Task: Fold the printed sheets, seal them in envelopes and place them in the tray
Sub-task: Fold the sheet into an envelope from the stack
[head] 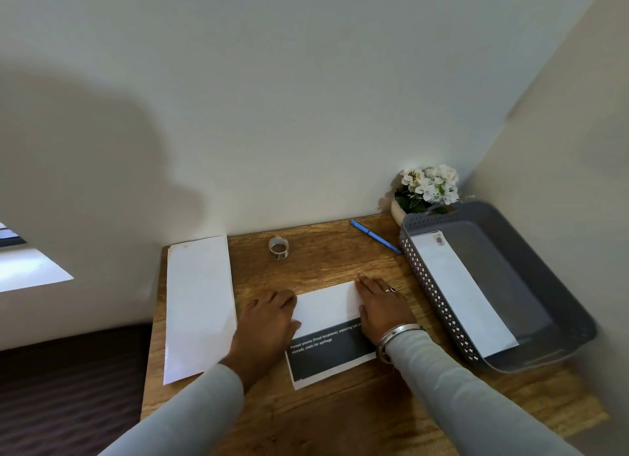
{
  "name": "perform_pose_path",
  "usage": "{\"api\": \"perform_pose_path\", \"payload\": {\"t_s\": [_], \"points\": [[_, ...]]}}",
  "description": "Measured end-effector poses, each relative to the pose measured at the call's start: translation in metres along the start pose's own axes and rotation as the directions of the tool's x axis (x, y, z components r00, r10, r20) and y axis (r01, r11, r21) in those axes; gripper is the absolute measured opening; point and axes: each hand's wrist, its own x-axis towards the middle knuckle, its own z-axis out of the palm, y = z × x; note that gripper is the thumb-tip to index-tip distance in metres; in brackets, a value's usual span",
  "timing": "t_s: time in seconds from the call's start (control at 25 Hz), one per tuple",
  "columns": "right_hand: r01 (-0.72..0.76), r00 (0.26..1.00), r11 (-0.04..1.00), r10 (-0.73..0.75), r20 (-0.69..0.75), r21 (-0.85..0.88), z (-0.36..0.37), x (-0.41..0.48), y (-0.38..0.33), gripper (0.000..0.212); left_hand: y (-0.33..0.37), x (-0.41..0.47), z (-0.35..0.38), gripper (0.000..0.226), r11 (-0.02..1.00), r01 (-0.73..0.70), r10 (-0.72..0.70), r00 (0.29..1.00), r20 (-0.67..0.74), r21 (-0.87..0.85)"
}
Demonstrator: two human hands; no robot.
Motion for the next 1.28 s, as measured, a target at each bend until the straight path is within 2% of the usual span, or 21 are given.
{"api": "perform_pose_path", "payload": {"t_s": [0.16,0.32,0.44,0.52,0.68,0.8,0.92,1.08,1.2,1.28], "points": [[-0.010,1.000,0.995,0.008,-0.026,-0.099,-0.003,0.004,-0.019,0.061,-0.016,-0.016,0.000,0.062,0.995,0.078,-0.078,0.997,0.004,-0.063],[0.164,0.986,0.982,-0.164,0.009,-0.092,0.009,-0.005,-0.081,0.069,-0.015,-0.012,0.001,0.063,0.992,0.104,-0.104,0.995,0.010,-0.076],[0.200,0.980,0.977,-0.199,0.011,-0.075,0.020,-0.011,-0.103,0.070,-0.016,-0.012,0.002,0.062,0.991,0.107,-0.107,0.994,0.001,-0.078],[0.190,0.982,0.979,-0.191,-0.009,-0.067,0.018,-0.011,-0.091,0.069,-0.016,-0.013,0.002,0.062,0.992,0.104,-0.106,0.994,-0.014,-0.075],[0.039,0.997,0.998,-0.042,-0.068,-0.040,0.003,-0.004,-0.031,0.061,-0.017,-0.011,0.002,0.060,0.993,0.097,-0.099,0.995,-0.025,-0.068],[-0.036,0.999,0.997,0.035,-0.018,-0.069,-0.009,-0.001,0.000,0.062,-0.016,-0.009,0.001,0.064,0.993,0.106,-0.107,0.994,-0.022,-0.061],[-0.044,0.997,0.998,0.047,0.060,-0.043,-0.019,0.003,0.003,0.075,-0.016,-0.003,-0.003,0.071,0.990,0.116,-0.117,0.993,-0.004,-0.081],[-0.033,0.984,0.999,0.037,0.175,-0.023,-0.031,0.011,0.006,0.092,-0.015,0.008,-0.007,0.071,0.980,0.125,-0.110,0.989,0.102,-0.156],[0.041,0.977,0.999,-0.045,0.210,0.024,-0.036,0.014,0.009,0.090,-0.013,0.014,-0.011,0.071,0.969,0.126,-0.098,0.986,0.138,-0.213],[0.074,0.977,0.996,-0.083,0.194,0.050,-0.036,0.013,0.007,0.085,-0.013,0.014,-0.011,0.064,0.957,0.123,-0.099,0.990,0.103,-0.263]]}}
